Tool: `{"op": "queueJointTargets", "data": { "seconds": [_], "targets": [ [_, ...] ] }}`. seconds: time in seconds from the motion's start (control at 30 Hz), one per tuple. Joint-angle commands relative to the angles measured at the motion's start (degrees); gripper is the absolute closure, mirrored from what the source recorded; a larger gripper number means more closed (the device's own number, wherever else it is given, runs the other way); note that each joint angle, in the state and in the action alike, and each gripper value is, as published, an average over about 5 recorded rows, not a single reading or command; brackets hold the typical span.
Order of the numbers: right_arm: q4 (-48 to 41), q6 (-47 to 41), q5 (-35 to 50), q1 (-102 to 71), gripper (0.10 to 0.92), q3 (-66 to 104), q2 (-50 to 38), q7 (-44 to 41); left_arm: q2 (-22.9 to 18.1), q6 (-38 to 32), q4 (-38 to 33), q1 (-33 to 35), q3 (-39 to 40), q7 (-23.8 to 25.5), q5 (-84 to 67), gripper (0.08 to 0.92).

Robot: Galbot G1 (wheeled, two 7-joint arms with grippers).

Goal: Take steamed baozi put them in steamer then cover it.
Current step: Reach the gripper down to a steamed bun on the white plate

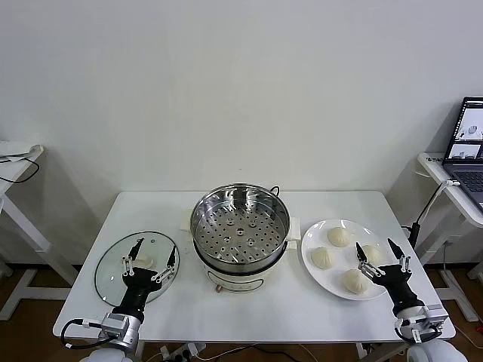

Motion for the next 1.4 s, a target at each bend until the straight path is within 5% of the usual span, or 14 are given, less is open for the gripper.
{"op": "queueJointTargets", "data": {
  "seconds": [0.03,0.37,0.77,1.1,1.4],
  "targets": [
    [-0.77,-1.34,-2.55,1.89,0.203,0.00,-1.75,-0.01,0.18,-0.05,-0.13,0.05,0.04,0.05,0.08,0.177],
    [-8.78,-8.47,-23.27,16.01,0.203,-6.77,-22.29,-2.09,0.89,-0.47,-1.57,0.37,0.52,0.06,0.38,0.177],
    [-23.79,-12.70,-30.77,49.06,0.203,-40.29,-40.96,-30.02,0.61,-0.94,-0.85,0.42,2.33,-0.26,1.95,0.177],
    [-36.29,-13.27,-33.73,79.24,0.203,-68.95,-36.85,-55.80,-0.01,-0.64,-0.02,0.00,2.44,-0.36,2.51,0.177],
    [-47.30,-10.97,-38.14,85.98,0.203,-76.70,-26.64,-61.45,-0.64,-0.48,0.67,-0.19,2.08,-0.38,2.65,0.177]
  ]
}}
